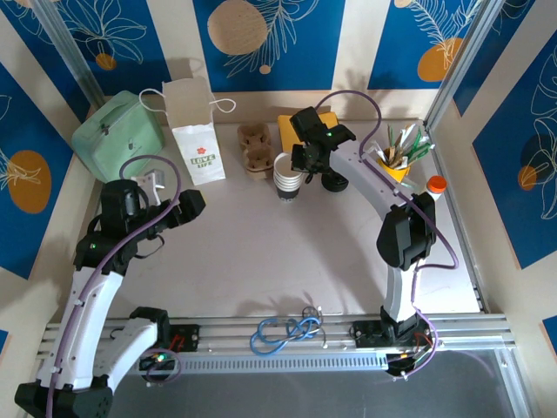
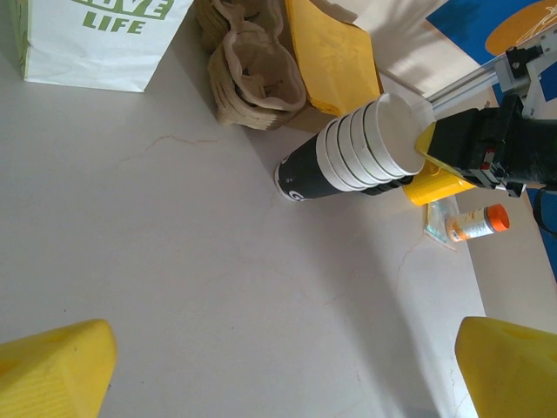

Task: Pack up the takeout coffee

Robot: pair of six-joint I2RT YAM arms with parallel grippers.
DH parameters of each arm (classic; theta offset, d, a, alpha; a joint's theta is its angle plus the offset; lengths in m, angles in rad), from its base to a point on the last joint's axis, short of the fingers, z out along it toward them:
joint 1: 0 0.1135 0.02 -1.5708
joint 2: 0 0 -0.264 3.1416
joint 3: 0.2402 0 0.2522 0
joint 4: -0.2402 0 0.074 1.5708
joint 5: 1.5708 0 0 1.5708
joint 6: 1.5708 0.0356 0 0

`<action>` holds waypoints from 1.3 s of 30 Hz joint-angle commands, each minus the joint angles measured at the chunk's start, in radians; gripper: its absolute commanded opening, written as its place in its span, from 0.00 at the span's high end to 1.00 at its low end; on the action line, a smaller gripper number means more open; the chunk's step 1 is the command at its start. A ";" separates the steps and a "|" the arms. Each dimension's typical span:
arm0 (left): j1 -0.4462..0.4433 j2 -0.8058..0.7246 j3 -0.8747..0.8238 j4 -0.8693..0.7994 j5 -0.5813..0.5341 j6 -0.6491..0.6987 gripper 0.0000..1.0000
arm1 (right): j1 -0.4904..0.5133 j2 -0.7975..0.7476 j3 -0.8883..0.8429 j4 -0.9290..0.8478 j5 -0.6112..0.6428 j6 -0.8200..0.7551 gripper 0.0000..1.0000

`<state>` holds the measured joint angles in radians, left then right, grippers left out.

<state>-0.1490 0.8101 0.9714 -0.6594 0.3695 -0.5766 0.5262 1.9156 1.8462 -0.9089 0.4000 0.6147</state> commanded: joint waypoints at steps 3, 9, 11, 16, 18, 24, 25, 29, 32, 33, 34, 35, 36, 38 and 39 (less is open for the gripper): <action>-0.007 0.000 -0.008 0.012 0.026 -0.014 0.01 | -0.005 -0.069 0.021 -0.024 -0.018 0.010 0.91; -0.006 0.001 -0.012 0.015 0.031 -0.020 0.01 | -0.012 -0.097 0.024 -0.037 -0.029 0.012 0.93; -0.006 0.000 -0.011 0.015 0.033 -0.024 0.01 | -0.017 -0.110 0.028 -0.048 -0.033 0.013 0.93; -0.007 0.000 -0.005 0.014 0.034 -0.026 0.00 | -0.018 -0.154 0.049 -0.075 -0.045 0.007 0.93; -0.006 -0.002 -0.007 0.016 0.034 -0.028 0.00 | -0.020 -0.173 0.060 -0.088 -0.045 0.008 0.93; -0.006 -0.002 -0.025 0.037 0.052 -0.046 0.00 | -0.019 -0.219 0.109 -0.156 -0.056 0.007 0.94; -0.007 -0.004 -0.026 0.037 0.050 -0.046 0.00 | -0.017 -0.230 0.113 -0.164 -0.062 0.005 0.94; -0.006 -0.012 -0.026 0.037 0.046 -0.049 0.00 | -0.005 -0.278 0.129 -0.190 -0.073 -0.004 0.94; -0.007 -0.019 -0.034 0.045 0.043 -0.056 0.00 | 0.011 -0.314 0.131 -0.214 -0.075 -0.014 0.94; -0.006 -0.021 -0.036 0.048 0.044 -0.058 0.00 | 0.020 -0.326 0.130 -0.225 -0.073 -0.017 0.95; -0.007 -0.022 -0.039 0.052 0.044 -0.058 0.00 | 0.029 -0.341 0.123 -0.234 -0.069 -0.019 0.95; -0.007 -0.021 -0.041 0.053 0.045 -0.060 0.01 | 0.038 -0.355 0.114 -0.238 -0.069 -0.022 0.95; -0.007 -0.020 -0.041 0.053 0.043 -0.060 0.01 | 0.048 -0.372 0.094 -0.235 -0.072 -0.026 0.95; -0.006 -0.022 -0.043 0.051 0.043 -0.056 0.01 | 0.065 -0.411 0.049 -0.225 -0.077 -0.030 0.95; -0.007 -0.021 -0.040 0.047 0.041 -0.053 0.01 | 0.072 -0.431 0.021 -0.216 -0.082 -0.033 0.95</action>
<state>-0.1490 0.8001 0.9363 -0.6285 0.3927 -0.6285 0.5793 1.5398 1.9121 -1.1069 0.3458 0.6022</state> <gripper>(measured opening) 0.994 0.057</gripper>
